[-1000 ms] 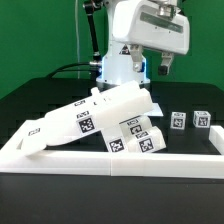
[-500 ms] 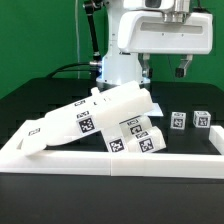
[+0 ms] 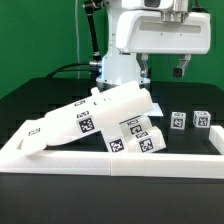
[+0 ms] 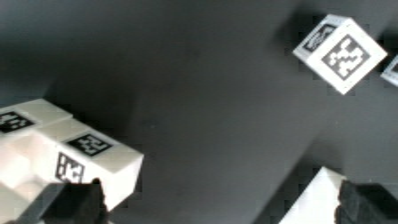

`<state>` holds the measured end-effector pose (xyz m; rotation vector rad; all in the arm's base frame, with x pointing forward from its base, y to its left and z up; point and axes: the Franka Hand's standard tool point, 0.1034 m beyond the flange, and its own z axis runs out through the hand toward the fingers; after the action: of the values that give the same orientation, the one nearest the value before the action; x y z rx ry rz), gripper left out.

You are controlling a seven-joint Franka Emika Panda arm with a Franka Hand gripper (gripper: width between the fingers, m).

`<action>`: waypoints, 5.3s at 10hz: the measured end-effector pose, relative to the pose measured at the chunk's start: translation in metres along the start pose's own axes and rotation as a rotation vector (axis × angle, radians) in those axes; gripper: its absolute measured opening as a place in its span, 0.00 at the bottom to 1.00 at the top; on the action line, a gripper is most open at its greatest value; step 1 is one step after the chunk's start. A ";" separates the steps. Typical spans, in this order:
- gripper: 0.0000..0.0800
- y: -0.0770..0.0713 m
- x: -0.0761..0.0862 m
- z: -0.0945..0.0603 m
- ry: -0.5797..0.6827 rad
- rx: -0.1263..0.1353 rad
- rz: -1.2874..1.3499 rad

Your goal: Assemble chair

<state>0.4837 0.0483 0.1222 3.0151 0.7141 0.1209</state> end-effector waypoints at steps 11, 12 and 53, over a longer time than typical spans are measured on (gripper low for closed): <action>0.81 0.047 0.036 -0.009 -0.056 0.003 -0.088; 0.81 0.051 0.037 -0.010 -0.060 0.003 -0.091; 0.81 -0.048 0.022 0.017 -0.055 0.048 0.086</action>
Offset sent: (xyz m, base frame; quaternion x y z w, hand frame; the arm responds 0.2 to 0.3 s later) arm 0.0438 -0.0143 0.0035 0.0116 -0.0409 -0.0603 0.9973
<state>0.4839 0.1005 0.1043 3.0816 0.5922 0.0242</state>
